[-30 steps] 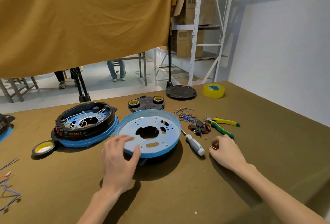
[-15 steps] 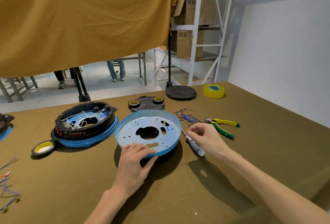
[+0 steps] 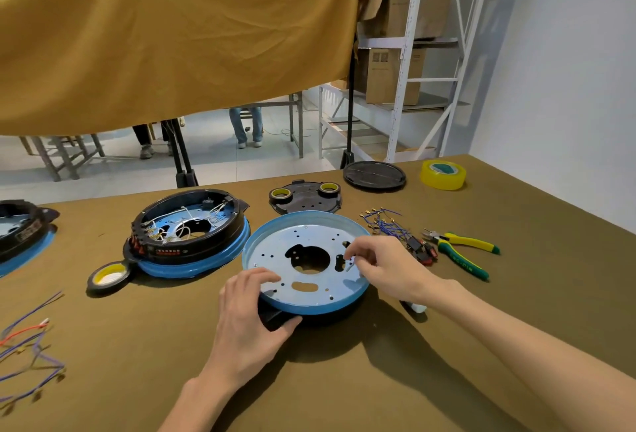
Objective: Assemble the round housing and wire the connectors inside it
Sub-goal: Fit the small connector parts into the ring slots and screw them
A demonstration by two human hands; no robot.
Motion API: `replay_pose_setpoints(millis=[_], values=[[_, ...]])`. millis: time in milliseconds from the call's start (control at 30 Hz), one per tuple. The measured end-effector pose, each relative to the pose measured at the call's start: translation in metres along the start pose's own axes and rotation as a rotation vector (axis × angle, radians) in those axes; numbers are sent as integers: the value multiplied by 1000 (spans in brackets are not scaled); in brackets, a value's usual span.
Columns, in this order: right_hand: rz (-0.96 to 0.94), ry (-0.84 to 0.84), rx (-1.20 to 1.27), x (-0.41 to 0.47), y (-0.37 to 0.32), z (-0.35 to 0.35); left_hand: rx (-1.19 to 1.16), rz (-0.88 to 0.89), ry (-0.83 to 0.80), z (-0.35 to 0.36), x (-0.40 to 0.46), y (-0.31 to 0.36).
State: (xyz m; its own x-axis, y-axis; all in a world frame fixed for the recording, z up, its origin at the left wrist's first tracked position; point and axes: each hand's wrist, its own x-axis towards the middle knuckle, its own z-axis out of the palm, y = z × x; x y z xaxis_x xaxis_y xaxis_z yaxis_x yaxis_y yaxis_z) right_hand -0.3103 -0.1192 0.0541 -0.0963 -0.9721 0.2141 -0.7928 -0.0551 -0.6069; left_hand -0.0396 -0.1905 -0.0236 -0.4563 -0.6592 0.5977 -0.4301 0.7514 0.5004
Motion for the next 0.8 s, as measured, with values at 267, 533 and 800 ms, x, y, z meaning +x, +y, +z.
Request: replay_pose_setpoints(millis=[267,533,800], values=[[20,-30,42,8,-3,-4,-140,-16,-33,-6,4,-14],[-40,-217,106,13,-16,-1,-1,98,-34,-7,5,-7],[-17,80,123,6,-9,2,90,146,-84,2,5,-1]])
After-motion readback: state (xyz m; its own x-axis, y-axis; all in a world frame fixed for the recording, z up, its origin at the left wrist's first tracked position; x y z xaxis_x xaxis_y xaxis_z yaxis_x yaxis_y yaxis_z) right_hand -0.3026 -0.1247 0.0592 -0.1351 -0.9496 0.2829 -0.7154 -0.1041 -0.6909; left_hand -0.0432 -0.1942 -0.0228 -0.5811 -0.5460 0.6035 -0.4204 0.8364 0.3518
